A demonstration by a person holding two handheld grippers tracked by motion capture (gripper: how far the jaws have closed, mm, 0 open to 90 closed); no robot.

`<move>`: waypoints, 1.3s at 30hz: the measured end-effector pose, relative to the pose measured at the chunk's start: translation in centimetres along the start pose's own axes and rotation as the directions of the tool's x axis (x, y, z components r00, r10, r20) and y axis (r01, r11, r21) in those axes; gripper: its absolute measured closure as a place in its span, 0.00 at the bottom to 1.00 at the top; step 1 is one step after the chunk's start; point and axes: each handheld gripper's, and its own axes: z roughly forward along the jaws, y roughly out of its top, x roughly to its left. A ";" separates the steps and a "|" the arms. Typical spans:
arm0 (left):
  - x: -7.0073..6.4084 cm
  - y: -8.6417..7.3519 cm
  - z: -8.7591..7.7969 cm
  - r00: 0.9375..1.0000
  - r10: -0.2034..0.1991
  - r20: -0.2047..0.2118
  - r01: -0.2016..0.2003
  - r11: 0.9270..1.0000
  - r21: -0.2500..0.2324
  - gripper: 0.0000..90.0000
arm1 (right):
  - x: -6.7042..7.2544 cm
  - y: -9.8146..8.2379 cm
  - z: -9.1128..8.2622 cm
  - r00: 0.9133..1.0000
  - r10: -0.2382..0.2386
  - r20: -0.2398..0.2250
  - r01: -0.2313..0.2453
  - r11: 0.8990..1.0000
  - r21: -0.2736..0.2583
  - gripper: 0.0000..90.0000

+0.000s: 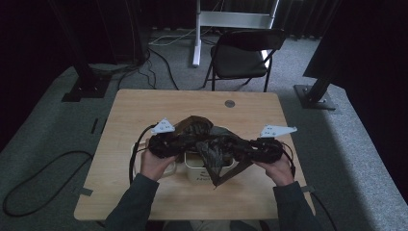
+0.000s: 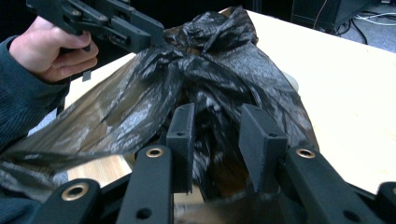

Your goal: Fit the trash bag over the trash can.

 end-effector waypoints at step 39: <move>1.3 2.8 1.5 0.993 0.028 -0.111 -0.027 1.000 0.012 0.62 | 1.8 1.8 2.6 0.997 -0.053 -0.065 0.055 0.998 0.029 0.68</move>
